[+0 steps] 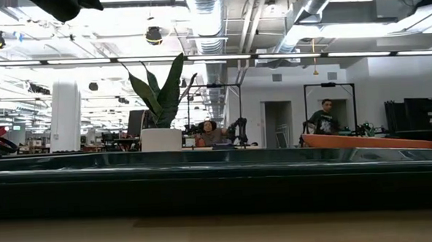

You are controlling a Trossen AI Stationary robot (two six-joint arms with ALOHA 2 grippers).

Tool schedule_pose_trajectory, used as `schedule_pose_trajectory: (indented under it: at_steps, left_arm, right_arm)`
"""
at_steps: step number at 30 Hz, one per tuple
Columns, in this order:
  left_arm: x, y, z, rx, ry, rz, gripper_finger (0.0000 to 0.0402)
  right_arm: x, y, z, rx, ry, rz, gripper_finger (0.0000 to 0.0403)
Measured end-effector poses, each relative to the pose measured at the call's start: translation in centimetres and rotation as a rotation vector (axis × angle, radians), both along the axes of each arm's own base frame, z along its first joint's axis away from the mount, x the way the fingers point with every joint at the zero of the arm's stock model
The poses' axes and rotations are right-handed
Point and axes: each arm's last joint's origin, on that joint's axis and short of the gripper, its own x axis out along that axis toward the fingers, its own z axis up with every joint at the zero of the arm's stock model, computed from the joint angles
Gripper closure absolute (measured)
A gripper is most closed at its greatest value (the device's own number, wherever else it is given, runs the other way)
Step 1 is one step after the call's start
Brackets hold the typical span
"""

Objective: Pick and place plate/cup/fork/spoon on tray
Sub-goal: Put the pink fork on the left side of the black tray

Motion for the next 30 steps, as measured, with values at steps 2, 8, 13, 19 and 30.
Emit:
schedule_pose_trajectory:
  at_steps: [2,8,13,19,30]
  left_arm:
    - [-0.1,0.0,-0.1,0.004,0.002,0.007,0.0374]
    - [-0.1,0.0,-0.1,-0.012,0.009,-0.004,0.0366]
    - [0.3,0.0,-0.8,-0.037,0.101,-0.031,0.0371]
    - [0.3,0.0,-0.8,-0.041,0.102,-0.026,0.0367]
    - [0.8,0.0,-2.0,-0.074,0.262,-0.067,0.0342]
  right_arm:
    - [0.1,-0.1,0.0,-0.010,0.002,0.004,0.0162]
    - [0.1,-0.3,0.1,-0.023,-0.005,0.010,0.0224]
    - [0.1,-0.4,0.0,-0.051,0.004,0.035,0.0324]
    - [0.2,-0.4,-0.3,-0.055,0.029,0.032,0.0393]
    - [-0.2,-1.1,-1.2,-0.012,0.257,0.034,0.0400]
